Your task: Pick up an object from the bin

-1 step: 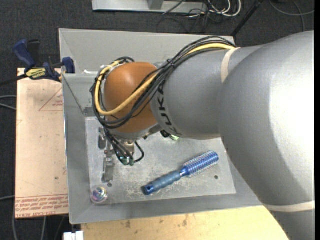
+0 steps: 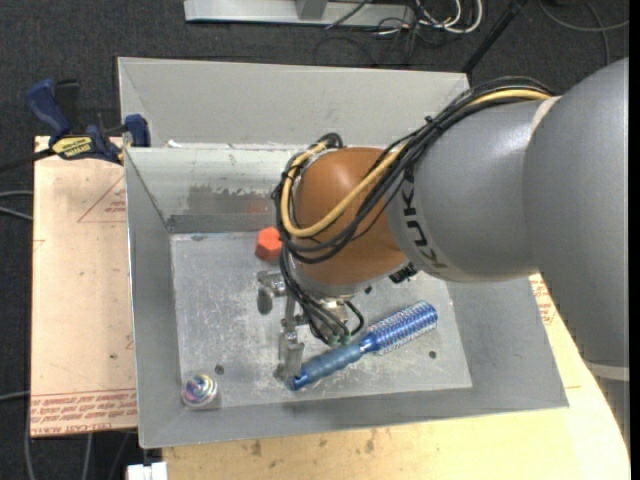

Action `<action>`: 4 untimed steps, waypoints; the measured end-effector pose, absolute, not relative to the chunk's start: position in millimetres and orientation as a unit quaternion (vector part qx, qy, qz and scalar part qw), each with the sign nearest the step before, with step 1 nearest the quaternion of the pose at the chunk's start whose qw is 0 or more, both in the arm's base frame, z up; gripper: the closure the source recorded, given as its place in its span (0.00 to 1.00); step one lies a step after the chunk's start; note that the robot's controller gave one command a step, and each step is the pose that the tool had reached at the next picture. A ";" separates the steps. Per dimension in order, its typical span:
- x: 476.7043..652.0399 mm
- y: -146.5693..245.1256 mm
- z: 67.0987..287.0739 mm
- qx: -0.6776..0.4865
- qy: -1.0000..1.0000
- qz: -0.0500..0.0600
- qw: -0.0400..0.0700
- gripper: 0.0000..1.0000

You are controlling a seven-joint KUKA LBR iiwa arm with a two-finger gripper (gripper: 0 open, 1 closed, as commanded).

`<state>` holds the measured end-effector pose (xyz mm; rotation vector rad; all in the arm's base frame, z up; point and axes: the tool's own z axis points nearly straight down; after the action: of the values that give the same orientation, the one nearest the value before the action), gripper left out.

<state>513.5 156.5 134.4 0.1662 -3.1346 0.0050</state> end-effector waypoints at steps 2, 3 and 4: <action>503.8 89.7 89.3 0.085 -0.996 -0.001 0.001 1.00; 536.9 110.6 80.0 0.078 -0.997 -0.001 -0.001 1.00; 535.9 109.5 80.6 0.077 -0.997 -0.001 0.000 0.00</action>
Offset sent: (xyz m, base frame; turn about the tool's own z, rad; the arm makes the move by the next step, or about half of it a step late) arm -0.0095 -0.0672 -0.0442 -0.0672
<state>535.9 109.5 80.6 0.2415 -3.1331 -0.0033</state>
